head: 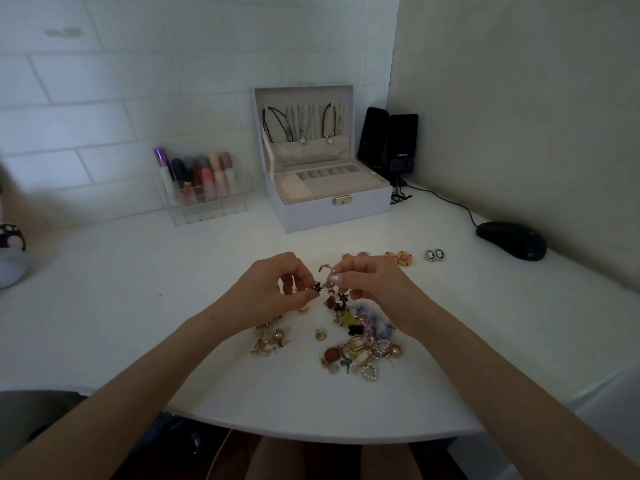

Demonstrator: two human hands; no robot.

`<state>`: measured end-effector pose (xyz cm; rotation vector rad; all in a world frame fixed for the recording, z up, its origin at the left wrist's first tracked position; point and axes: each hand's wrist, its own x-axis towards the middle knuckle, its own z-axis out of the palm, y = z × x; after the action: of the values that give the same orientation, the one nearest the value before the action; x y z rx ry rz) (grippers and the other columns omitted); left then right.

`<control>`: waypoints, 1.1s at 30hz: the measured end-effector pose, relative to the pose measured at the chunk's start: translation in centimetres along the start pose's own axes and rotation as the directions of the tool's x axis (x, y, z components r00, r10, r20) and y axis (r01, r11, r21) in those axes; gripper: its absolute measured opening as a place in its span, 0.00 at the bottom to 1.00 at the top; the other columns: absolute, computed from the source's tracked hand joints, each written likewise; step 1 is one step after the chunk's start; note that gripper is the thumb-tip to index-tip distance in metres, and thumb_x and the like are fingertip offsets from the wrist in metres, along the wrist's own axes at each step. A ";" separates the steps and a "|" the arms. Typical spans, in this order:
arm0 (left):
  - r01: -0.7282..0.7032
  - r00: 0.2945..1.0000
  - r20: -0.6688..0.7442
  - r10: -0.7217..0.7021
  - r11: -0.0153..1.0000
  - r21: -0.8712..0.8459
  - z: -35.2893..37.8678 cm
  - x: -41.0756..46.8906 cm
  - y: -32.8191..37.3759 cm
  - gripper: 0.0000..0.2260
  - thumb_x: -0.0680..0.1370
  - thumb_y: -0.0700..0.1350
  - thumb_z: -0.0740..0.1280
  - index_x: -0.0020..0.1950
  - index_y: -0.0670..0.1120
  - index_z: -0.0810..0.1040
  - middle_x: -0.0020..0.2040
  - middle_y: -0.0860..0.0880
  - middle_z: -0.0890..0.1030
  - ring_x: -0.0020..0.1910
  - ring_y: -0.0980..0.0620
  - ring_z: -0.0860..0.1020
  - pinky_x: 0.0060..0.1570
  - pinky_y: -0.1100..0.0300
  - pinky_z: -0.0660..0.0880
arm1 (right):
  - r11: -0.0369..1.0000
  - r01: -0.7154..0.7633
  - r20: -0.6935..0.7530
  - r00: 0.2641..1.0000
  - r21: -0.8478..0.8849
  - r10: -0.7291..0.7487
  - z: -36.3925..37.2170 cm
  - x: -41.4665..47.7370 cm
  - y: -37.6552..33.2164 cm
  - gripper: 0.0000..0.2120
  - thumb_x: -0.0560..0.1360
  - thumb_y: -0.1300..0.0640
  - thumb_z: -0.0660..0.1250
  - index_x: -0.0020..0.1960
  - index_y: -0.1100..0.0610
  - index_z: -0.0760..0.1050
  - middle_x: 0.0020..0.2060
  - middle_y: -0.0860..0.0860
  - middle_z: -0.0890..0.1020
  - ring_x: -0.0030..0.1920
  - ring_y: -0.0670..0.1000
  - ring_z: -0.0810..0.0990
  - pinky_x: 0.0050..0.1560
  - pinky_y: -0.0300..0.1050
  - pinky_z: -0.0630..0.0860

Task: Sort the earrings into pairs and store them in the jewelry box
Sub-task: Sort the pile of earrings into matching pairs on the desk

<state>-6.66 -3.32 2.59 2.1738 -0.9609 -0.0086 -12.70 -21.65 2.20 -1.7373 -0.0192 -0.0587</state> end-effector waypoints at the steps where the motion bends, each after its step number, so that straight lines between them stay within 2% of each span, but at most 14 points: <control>1: -0.009 1.000 0.003 0.009 1.000 0.016 0.0 0.0 -0.1 0.04 0.71 0.44 0.72 0.41 0.50 0.78 0.41 0.53 0.78 0.38 0.59 0.74 0.37 0.72 0.69 | 1.000 -0.010 -0.004 1.000 0.001 0.010 0.0 0.0 0.1 0.02 0.71 0.61 0.69 0.41 0.57 0.80 0.32 0.44 0.79 0.35 0.42 0.75 0.42 0.38 0.71; 5: -0.046 0.999 0.000 0.046 0.997 0.059 -0.5 0.0 -0.1 0.04 0.72 0.41 0.71 0.43 0.48 0.78 0.41 0.54 0.77 0.39 0.58 0.74 0.36 0.72 0.69 | 0.998 -0.066 0.022 0.998 0.022 0.065 0.0 0.1 0.1 0.03 0.72 0.63 0.67 0.40 0.58 0.78 0.36 0.48 0.77 0.35 0.44 0.73 0.38 0.38 0.70; 9: -0.066 0.998 -0.015 0.067 0.995 0.069 -0.6 0.1 0.0 0.03 0.72 0.40 0.70 0.43 0.46 0.78 0.41 0.54 0.77 0.38 0.57 0.74 0.35 0.72 0.69 | 0.997 -0.076 0.026 0.997 0.014 0.076 0.1 0.0 0.1 0.02 0.72 0.63 0.66 0.41 0.61 0.78 0.35 0.48 0.76 0.31 0.43 0.71 0.33 0.35 0.67; 13: -0.075 0.996 -0.038 0.076 0.996 0.045 -0.8 0.1 0.0 0.03 0.72 0.40 0.70 0.41 0.46 0.78 0.40 0.54 0.78 0.37 0.56 0.74 0.35 0.72 0.69 | 0.997 -0.054 0.001 0.999 -0.064 0.054 0.2 0.0 0.0 0.06 0.71 0.65 0.67 0.37 0.57 0.78 0.30 0.43 0.76 0.31 0.41 0.71 0.34 0.33 0.66; 16: -0.050 0.999 -0.007 0.051 0.996 0.069 -1.2 0.1 -0.1 0.03 0.73 0.41 0.69 0.40 0.48 0.77 0.39 0.53 0.78 0.37 0.58 0.73 0.36 0.72 0.69 | 0.996 -0.034 0.041 0.998 -0.083 0.038 0.2 -0.1 -0.1 0.09 0.72 0.65 0.66 0.34 0.55 0.77 0.29 0.45 0.75 0.32 0.44 0.70 0.36 0.36 0.66; 19: -0.023 0.995 0.099 0.012 0.993 0.112 -1.6 0.1 -0.4 0.05 0.74 0.42 0.68 0.38 0.50 0.77 0.38 0.55 0.77 0.37 0.59 0.73 0.37 0.71 0.69 | 1.000 -0.014 0.075 0.997 0.028 0.012 -0.1 -0.2 -0.2 0.09 0.71 0.67 0.64 0.34 0.58 0.73 0.31 0.48 0.76 0.31 0.46 0.71 0.35 0.38 0.67; 22: -0.018 0.984 0.176 -0.011 0.987 0.160 -1.8 0.0 -0.7 0.06 0.74 0.49 0.68 0.38 0.51 0.77 0.36 0.56 0.77 0.36 0.59 0.73 0.36 0.69 0.69 | 0.983 0.006 0.083 0.996 0.185 -0.022 -0.7 -0.3 -0.4 0.05 0.67 0.66 0.65 0.34 0.59 0.71 0.35 0.55 0.77 0.32 0.49 0.76 0.31 0.39 0.72; 24: -0.031 0.984 0.176 0.004 0.988 0.151 -2.0 0.1 -0.8 0.07 0.75 0.50 0.67 0.39 0.50 0.78 0.36 0.56 0.78 0.36 0.58 0.73 0.36 0.70 0.69 | 0.981 0.021 0.062 0.997 0.191 -0.034 -1.1 -0.4 -0.6 0.06 0.69 0.68 0.64 0.35 0.61 0.70 0.37 0.58 0.76 0.32 0.50 0.78 0.29 0.40 0.73; 26: -0.075 0.983 0.174 0.054 0.990 0.118 -2.1 0.3 -0.6 0.05 0.76 0.47 0.66 0.41 0.50 0.79 0.39 0.55 0.79 0.38 0.59 0.74 0.36 0.71 0.68 | 0.987 0.024 0.023 0.999 0.160 -0.028 -1.6 -0.5 -0.8 0.09 0.72 0.71 0.62 0.36 0.61 0.69 0.37 0.59 0.76 0.31 0.50 0.78 0.28 0.40 0.74; 30: -0.151 0.968 0.207 0.143 0.988 0.022 -1.1 1.3 0.7 0.04 0.76 0.41 0.66 0.46 0.49 0.78 0.41 0.55 0.80 0.41 0.58 0.77 0.38 0.71 0.71 | 0.996 0.007 -0.083 0.997 0.092 0.001 -3.3 -1.0 -1.0 0.08 0.72 0.72 0.62 0.37 0.63 0.71 0.31 0.56 0.78 0.28 0.50 0.77 0.27 0.40 0.75; 33: -0.161 0.961 0.228 0.156 0.987 0.006 0.6 3.0 2.1 0.06 0.76 0.41 0.66 0.51 0.51 0.75 0.39 0.52 0.79 0.38 0.59 0.77 0.39 0.70 0.72 | 0.999 -0.017 -0.216 0.976 -0.027 0.010 -5.0 -1.2 -0.9 0.06 0.71 0.72 0.63 0.39 0.63 0.74 0.29 0.55 0.78 0.26 0.49 0.76 0.26 0.39 0.74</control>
<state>-6.00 -6.52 4.27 2.1438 -1.2688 -0.1728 -14.03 -26.45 3.86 -1.7513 0.1539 -0.2384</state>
